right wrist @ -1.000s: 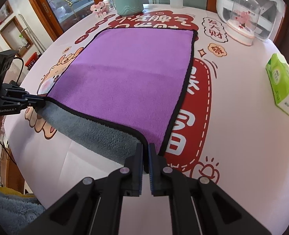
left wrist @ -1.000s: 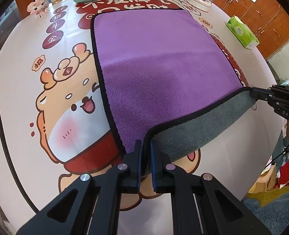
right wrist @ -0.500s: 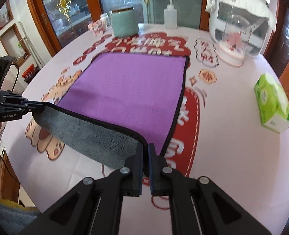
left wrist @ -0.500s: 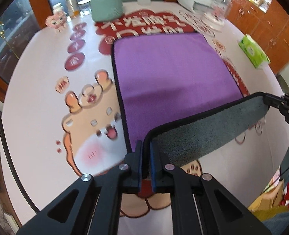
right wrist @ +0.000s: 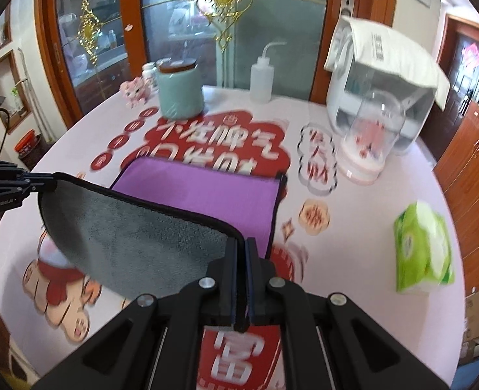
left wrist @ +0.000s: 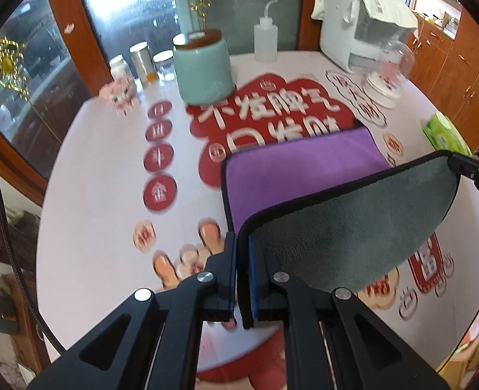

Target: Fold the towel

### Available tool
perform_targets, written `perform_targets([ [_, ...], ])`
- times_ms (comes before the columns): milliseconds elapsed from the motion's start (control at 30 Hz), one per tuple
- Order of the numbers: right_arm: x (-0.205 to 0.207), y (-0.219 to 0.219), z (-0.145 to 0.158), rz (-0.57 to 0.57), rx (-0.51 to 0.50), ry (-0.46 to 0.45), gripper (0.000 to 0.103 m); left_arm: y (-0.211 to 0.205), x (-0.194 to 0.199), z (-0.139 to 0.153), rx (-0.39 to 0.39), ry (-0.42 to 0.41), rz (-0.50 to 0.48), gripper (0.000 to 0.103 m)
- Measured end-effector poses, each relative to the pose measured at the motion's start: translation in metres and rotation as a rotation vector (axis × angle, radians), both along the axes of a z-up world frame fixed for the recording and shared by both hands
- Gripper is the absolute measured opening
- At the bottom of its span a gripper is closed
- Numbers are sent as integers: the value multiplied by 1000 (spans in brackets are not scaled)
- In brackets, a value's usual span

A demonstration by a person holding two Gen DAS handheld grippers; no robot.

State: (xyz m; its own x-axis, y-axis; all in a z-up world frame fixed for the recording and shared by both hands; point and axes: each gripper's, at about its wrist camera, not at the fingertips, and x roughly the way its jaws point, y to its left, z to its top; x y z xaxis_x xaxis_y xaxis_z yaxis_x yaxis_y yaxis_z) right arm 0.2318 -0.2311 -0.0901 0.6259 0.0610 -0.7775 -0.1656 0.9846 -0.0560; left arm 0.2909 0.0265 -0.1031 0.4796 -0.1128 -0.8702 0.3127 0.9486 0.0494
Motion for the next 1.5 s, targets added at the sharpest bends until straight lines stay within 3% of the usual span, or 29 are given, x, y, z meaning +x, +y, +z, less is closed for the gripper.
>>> perform_targets([
  [300, 71, -1, -5, -81, -24, -26, 5, -13, 68, -6, 26, -39, 51, 5],
  [633, 123, -5, -56, -177, -31, 44, 5, -29, 120, -63, 53, 20, 81, 5],
  [833, 134, -7, -79, -204, -33, 77, 5, -36, 133, -89, 75, 30, 87, 5],
  [1500, 145, -15, -115, -221, -27, 127, 5, -38, 145, -112, 54, 46, 134, 5],
])
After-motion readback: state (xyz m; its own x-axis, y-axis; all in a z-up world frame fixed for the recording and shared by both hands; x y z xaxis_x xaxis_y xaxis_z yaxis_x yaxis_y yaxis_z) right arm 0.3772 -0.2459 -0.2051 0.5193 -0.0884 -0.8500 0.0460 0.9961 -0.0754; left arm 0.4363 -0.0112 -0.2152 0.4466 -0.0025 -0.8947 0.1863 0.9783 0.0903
